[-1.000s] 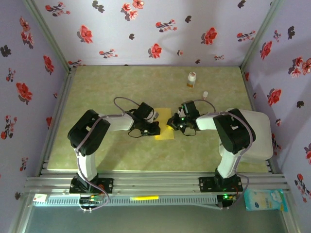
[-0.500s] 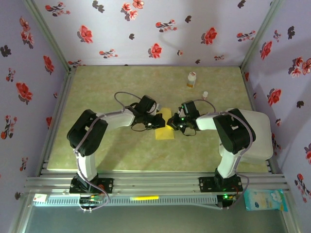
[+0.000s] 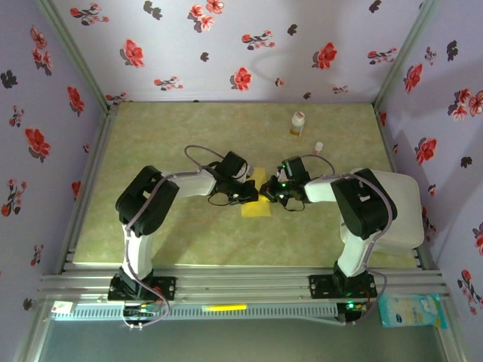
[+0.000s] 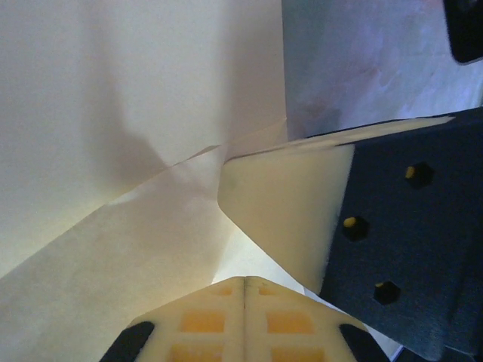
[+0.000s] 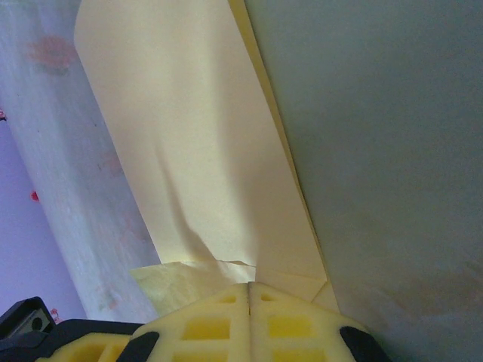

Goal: Fold a paper plane with a square sheet of paper (pick it up from the middle)
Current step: Fold the triangle a second time at the center of the table.

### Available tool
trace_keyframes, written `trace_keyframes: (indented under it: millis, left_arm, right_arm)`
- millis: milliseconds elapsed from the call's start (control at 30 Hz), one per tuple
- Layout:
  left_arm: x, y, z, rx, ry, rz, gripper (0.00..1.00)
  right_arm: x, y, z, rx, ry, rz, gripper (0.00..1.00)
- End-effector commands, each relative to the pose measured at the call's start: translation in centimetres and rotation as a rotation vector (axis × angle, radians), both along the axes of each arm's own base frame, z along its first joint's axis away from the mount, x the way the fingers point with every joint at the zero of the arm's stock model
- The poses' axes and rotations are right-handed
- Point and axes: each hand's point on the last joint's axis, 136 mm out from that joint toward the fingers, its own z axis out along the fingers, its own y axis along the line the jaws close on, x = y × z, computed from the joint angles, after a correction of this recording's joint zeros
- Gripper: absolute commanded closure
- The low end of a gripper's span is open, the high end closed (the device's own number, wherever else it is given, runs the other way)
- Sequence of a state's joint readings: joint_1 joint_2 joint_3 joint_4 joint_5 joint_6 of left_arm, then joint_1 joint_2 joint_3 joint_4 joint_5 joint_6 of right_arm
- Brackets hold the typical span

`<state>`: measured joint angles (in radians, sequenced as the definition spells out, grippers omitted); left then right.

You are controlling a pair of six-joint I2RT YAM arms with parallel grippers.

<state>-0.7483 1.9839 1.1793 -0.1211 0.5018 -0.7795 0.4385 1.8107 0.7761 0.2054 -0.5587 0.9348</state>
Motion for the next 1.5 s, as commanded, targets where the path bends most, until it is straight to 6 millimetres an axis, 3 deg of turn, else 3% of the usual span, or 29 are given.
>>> trace_keyframes:
  millis: [0, 300, 1000, 1100, 1267, 1333, 1467]
  left_arm:
    - [-0.6, 0.3, -1.2, 0.049, 0.017, -0.02, 0.99]
    - [-3.6, 3.6, -3.9, 0.148, 0.075, -0.024, 0.99]
    - [-8.5, 8.4, -4.3, 0.231, 0.099, -0.088, 0.97]
    - [-8.1, 8.2, -3.4, 0.221, 0.074, -0.089, 0.98]
    - [-5.0, 6.0, 2.3, 0.095, -0.089, -0.06, 0.97]
    - [-3.7, 5.5, 3.7, 0.072, -0.117, -0.056, 0.96]
    - [-1.0, 4.6, 3.6, 0.055, -0.106, -0.035, 0.96]
  right_arm:
    - [-1.5, -2.2, -3.5, -0.113, 0.093, -0.05, 1.0]
    - [-1.9, -2.7, -4.3, -0.144, 0.115, -0.052, 1.0]
    - [-2.0, -3.2, -4.3, -0.176, 0.117, -0.05, 1.0]
    - [-1.8, -2.8, -4.0, -0.157, 0.108, -0.044, 1.0]
    - [-1.1, -2.0, -3.2, -0.114, 0.081, -0.037, 1.0]
    - [-0.7, -1.6, -2.9, -0.087, 0.07, -0.038, 1.0]
    - [0.1, -1.0, -1.9, -0.057, 0.045, -0.049, 1.0]
